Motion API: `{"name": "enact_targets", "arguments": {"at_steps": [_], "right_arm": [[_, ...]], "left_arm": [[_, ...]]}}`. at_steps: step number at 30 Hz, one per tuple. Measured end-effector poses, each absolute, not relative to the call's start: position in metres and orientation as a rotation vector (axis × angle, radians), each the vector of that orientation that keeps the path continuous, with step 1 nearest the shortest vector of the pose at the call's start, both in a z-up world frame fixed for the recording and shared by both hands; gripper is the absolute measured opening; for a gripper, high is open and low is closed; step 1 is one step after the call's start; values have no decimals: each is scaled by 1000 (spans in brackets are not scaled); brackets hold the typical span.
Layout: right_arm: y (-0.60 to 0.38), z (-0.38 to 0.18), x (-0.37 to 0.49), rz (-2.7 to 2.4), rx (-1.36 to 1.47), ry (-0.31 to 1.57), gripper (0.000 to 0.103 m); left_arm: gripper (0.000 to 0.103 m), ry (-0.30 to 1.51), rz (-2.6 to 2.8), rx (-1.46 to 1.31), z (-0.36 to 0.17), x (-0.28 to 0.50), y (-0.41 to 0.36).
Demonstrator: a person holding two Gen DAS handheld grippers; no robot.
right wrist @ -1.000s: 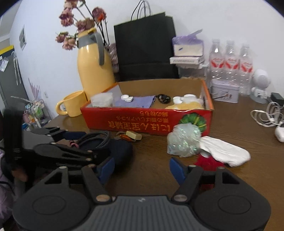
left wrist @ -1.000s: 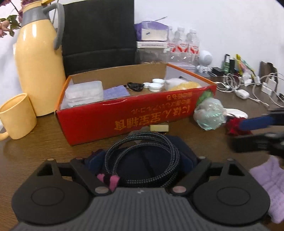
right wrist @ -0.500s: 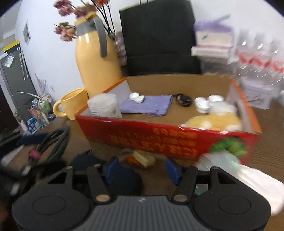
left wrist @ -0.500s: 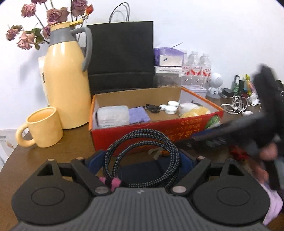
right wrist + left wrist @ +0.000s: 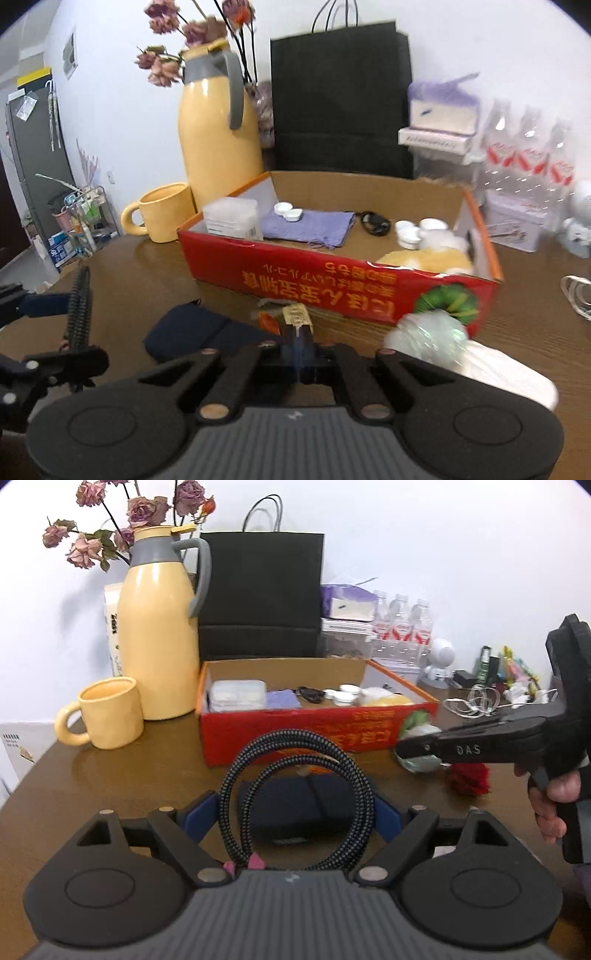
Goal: Organize objects
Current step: 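Grasp the braided black cable with left gripper while right gripper grasps a small beige block, then carry the braided cable and beige block into the box and open both grippers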
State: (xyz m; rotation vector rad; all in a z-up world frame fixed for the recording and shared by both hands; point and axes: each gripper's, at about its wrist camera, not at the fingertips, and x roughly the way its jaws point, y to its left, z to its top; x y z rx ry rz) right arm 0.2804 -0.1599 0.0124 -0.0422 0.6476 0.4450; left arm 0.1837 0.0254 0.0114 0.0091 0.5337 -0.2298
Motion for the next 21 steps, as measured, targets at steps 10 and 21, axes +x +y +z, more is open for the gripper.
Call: {"name": "enact_targets", "arguments": {"at_steps": [10,21], "right_arm": [[-127,-21,356,470,-164,716,35],[-118,-27,346,494,-222,728,10]], "left_arm": [[87,556,-196,20,7,178,20],[87,571,-175,20,2,178,20]]}}
